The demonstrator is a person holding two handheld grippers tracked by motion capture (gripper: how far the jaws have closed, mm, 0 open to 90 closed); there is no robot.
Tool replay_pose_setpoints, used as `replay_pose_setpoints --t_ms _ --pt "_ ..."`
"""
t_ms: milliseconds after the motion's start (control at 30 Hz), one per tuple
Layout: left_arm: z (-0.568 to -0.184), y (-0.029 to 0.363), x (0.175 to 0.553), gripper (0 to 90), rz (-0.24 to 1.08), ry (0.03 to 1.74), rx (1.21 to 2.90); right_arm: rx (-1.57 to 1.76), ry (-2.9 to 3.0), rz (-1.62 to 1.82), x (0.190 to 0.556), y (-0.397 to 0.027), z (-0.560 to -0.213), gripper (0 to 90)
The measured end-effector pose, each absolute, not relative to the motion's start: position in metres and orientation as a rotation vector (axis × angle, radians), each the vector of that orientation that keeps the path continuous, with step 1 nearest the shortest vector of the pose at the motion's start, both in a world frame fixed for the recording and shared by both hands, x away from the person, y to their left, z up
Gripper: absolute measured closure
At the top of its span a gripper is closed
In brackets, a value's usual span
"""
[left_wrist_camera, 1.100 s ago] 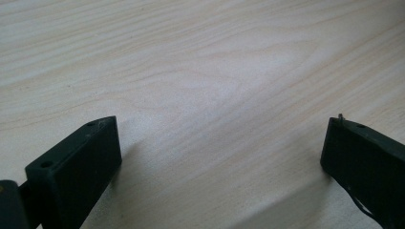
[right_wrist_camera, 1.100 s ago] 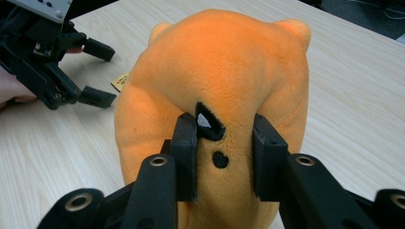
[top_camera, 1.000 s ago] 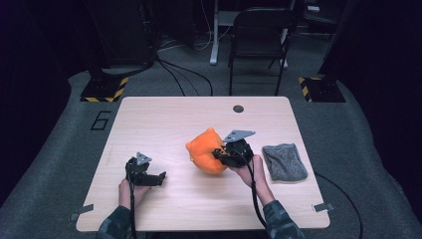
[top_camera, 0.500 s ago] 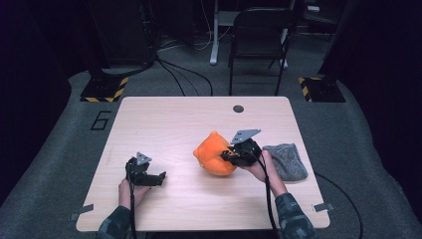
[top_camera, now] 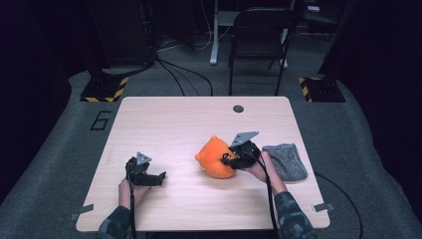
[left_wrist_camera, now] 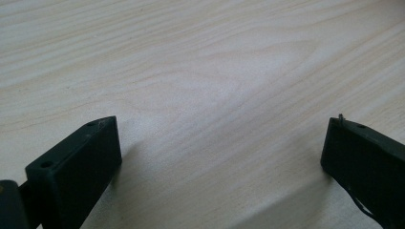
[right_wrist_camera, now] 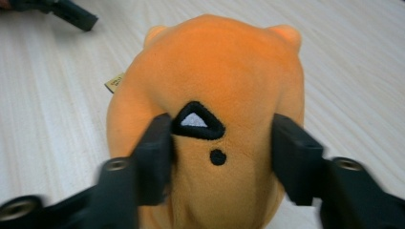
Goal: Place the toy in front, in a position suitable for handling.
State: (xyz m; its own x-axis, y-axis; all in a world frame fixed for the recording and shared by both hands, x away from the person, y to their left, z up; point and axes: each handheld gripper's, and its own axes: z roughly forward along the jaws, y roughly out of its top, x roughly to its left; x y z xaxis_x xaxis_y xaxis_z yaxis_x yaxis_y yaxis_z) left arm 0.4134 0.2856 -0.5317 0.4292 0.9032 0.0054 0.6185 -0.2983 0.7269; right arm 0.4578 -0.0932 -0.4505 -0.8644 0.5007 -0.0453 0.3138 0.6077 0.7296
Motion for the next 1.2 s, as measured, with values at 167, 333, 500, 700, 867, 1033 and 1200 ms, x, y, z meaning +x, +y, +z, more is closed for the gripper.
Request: replay_pose_setpoints --t_ms 167,333,500,700,867,1033,1200 --pt "-0.532 0.286 0.413 0.0 0.558 1.278 2.029 0.83 2.503 1.223 0.448 -0.099 -0.438 11.8" --pt "-0.532 0.286 0.413 0.0 0.558 1.279 2.029 1.249 2.349 1.197 0.438 -0.097 -0.429 0.0" --pt "-0.532 0.286 0.413 0.0 0.557 1.278 2.029 1.318 2.302 1.114 0.432 -0.083 -0.43 0.0" --pt "-0.532 0.286 0.413 0.0 0.558 1.278 2.029 1.415 2.251 1.119 0.436 -0.074 -0.434 0.0" --pt "-0.532 0.286 0.414 0.0 0.558 1.276 2.031 1.43 2.251 1.084 0.438 -0.068 -0.441 5.6" --pt "-0.532 0.286 0.414 0.0 0.558 1.276 2.03 1.429 2.267 1.045 0.44 -0.065 -0.452 24.2" --pt "-0.532 0.286 0.414 0.0 0.557 1.276 2.03 1.398 2.288 1.003 0.438 -0.065 -0.465 45.8"
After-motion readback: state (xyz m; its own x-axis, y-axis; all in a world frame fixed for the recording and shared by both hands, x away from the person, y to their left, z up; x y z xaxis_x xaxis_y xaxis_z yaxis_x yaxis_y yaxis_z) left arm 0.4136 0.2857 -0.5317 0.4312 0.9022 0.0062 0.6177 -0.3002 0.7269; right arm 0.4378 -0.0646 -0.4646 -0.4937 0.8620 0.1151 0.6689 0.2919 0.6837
